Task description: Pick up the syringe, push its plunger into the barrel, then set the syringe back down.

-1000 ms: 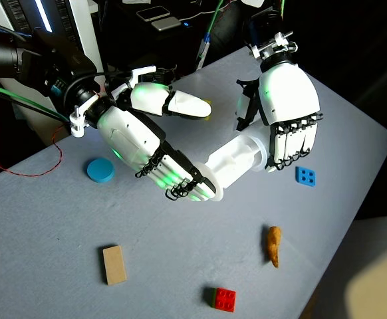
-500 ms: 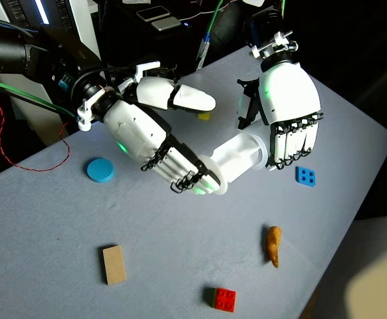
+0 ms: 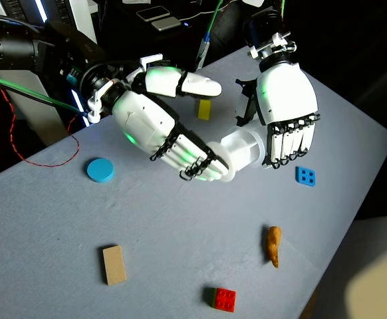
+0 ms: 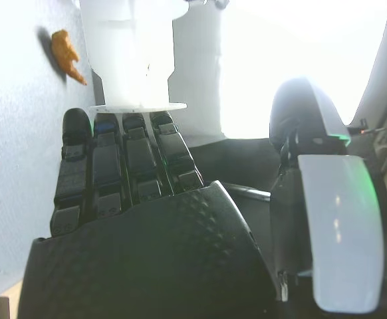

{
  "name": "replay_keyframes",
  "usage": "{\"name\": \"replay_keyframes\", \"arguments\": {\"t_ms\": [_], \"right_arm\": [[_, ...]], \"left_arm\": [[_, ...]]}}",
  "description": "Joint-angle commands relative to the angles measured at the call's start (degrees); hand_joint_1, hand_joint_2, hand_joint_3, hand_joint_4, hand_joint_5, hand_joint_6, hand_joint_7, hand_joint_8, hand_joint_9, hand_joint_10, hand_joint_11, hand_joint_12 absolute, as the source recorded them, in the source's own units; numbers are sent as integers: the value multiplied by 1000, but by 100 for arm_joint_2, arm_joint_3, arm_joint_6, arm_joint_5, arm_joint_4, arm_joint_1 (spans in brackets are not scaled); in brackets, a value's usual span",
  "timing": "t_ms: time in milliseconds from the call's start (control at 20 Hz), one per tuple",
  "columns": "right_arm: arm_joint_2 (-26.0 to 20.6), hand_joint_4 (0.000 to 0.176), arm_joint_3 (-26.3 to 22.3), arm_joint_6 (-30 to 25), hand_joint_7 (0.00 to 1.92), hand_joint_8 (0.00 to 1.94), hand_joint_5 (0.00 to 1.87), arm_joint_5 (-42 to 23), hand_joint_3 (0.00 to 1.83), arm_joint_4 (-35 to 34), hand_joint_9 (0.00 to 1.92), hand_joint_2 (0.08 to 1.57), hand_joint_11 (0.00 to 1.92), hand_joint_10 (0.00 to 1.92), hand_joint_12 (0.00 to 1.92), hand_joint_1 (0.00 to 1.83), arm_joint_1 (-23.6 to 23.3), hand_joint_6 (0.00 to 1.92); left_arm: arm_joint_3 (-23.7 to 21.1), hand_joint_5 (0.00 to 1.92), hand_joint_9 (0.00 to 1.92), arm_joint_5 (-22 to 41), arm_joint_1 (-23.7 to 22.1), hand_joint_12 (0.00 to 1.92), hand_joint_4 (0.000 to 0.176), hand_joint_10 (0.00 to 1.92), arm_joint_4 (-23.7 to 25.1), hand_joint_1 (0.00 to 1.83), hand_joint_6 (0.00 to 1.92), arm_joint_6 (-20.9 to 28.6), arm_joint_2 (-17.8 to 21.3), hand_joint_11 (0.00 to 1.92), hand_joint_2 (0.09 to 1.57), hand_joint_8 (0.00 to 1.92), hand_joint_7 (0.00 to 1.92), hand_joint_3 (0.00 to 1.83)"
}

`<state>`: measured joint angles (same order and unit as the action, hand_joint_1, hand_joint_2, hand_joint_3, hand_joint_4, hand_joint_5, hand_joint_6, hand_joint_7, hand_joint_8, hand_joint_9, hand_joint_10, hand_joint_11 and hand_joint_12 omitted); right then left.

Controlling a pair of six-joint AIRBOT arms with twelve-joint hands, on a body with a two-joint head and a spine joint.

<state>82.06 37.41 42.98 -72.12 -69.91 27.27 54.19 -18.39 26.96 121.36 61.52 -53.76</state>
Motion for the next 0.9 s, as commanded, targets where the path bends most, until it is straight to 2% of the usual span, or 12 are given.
{"name": "replay_keyframes", "arguments": {"t_ms": [0,150,250,350,400,450,500,550,700,750,850], "right_arm": [[135,0,-78,-16,22,0,38,470,2,1026,32,1108,0,0,227,63,-129,0],[216,0,-78,18,52,3,65,605,0,1027,54,1105,0,3,303,46,-176,2],[257,0,-82,21,53,2,61,698,0,1035,56,1103,0,2,302,39,-216,1],[302,0,-81,21,53,1,69,813,1,1036,60,1109,0,3,302,60,-225,3],[324,0,-80,21,48,0,61,848,2,1038,58,1111,0,2,302,64,-227,0],[346,0,-79,21,35,0,46,880,3,1041,49,1116,0,0,272,56,-234,0],[367,0,-78,20,27,0,38,921,2,1041,41,1119,0,0,255,55,-245,0],[388,0,-77,18,50,5,63,963,0,1041,56,1111,0,4,279,82,-253,6],[447,0,-74,5,39,1,54,1057,0,1041,48,1095,0,0,255,78,-273,0],[463,0,-70,-7,41,1,57,1087,0,1041,46,1096,0,0,253,83,-274,1],[479,0,-69,-10,40,2,58,1103,0,1045,51,1093,0,2,293,75,-274,2]], "left_arm": [[-71,948,1023,-293,-82,1530,0,935,255,1496,871,44,-39,817,1093,1033,931,0],[-74,934,999,-293,-91,1538,0,975,255,1496,895,44,-36,805,1102,1093,896,1],[-79,942,1017,-293,-91,1546,0,975,255,1496,871,42,-36,808,1094,983,954,0],[-83,884,990,-293,-91,1588,0,1028,255,1494,946,38,-36,772,1111,1033,922,2],[-83,903,977,-291,-91,1590,0,1047,255,1494,919,29,-32,763,1112,1041,924,0],[-77,908,948,-226,-105,1602,0,1067,255,1493,899,-48,-32,763,1116,1102,907,1],[-57,911,959,6,-168,1585,0,1044,255,1493,913,-333,-36,783,1114,1099,897,0],[-29,935,913,272,-218,1621,0,1120,255,1490,894,-581,-50,693,1126,1157,882,2],[37,878,939,595,-212,1606,0,1084,255,1492,962,-706,-107,745,1124,1095,902,0],[26,900,932,603,-213,1599,0,1109,255,1492,920,-752,-107,760,1123,1114,880,0],[25,944,975,616,-213,1578,0,1040,255,1493,850,-773,-106,786,1111,1104,881,0]]}}
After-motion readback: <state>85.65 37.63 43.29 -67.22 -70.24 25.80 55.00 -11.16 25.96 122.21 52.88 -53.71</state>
